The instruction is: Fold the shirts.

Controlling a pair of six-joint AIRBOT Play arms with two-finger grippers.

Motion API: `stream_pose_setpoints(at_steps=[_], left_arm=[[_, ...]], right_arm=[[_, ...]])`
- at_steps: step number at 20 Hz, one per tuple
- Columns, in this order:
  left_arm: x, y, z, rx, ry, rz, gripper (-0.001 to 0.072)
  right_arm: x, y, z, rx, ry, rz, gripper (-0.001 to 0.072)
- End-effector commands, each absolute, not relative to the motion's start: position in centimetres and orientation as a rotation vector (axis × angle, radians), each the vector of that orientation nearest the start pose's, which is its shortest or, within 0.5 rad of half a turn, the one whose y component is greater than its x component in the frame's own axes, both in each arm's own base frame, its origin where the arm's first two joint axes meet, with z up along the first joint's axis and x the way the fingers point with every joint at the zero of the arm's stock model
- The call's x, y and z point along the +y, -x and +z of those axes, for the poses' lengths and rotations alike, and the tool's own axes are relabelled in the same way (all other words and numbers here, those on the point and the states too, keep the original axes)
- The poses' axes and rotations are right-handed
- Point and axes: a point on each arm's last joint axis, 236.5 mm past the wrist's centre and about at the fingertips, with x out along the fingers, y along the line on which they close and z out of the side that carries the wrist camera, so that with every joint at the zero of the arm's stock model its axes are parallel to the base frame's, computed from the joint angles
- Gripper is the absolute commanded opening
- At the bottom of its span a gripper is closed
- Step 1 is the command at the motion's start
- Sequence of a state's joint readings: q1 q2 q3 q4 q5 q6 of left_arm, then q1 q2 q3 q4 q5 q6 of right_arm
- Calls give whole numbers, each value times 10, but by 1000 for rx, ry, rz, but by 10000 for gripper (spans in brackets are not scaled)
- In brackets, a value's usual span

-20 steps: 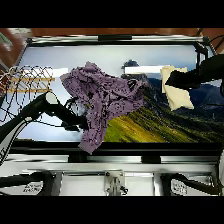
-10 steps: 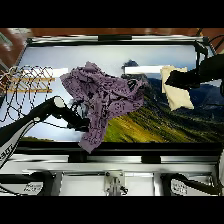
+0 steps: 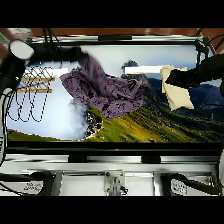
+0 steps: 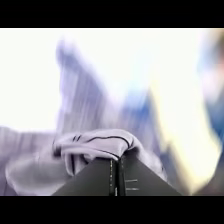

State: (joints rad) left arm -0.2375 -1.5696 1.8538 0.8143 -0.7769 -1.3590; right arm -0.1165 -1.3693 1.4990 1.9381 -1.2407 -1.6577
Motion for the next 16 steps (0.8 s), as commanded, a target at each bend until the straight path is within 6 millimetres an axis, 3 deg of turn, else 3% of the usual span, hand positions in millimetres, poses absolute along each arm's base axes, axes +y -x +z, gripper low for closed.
stream_pose_setpoints(at_steps=[1, 2, 3, 4, 5, 7, 9, 10, 11, 14, 15, 16], left_arm=[[-256, -557, 368, 141, 533, -653, 55], [-272, -560, 340, 209, 526, -670, 74], [-289, -563, 302, 299, 517, -685, 273], [-302, -564, 265, 394, 504, -699, 564], [-313, -562, 226, 504, 484, -722, 716], [-315, -550, 176, 681, 451, -759, 716], [-299, -533, 156, 812, 430, -780, 709], [-288, -523, 153, 865, 414, -795, 626], [-277, -513, 151, 915, 396, -804, 561], [-227, -490, 121, 1096, 253, -666, 563], [-206, -481, 105, 1178, 187, -575, 569], [-189, -470, 89, 1265, 148, -496, 641]], right_arm=[[31, -455, 112, 1025, -301, 191, 507], [32, -456, 113, 1021, -308, 196, 507], [34, -456, 114, 1019, -316, 202, 507], [36, -456, 115, 1019, -324, 208, 507], [38, -455, 115, 1021, -329, 213, 507], [39, -453, 114, 1029, -331, 218, 507], [39, -453, 114, 1029, -330, 218, 507], [39, -454, 114, 1028, -327, 220, 507], [39, -455, 112, 1031, -330, 219, 507], [43, -465, 91, 1058, -356, 233, 507], [45, -472, 82, 1063, -374, 239, 507], [46, -479, 74, 1061, -395, 240, 508]])
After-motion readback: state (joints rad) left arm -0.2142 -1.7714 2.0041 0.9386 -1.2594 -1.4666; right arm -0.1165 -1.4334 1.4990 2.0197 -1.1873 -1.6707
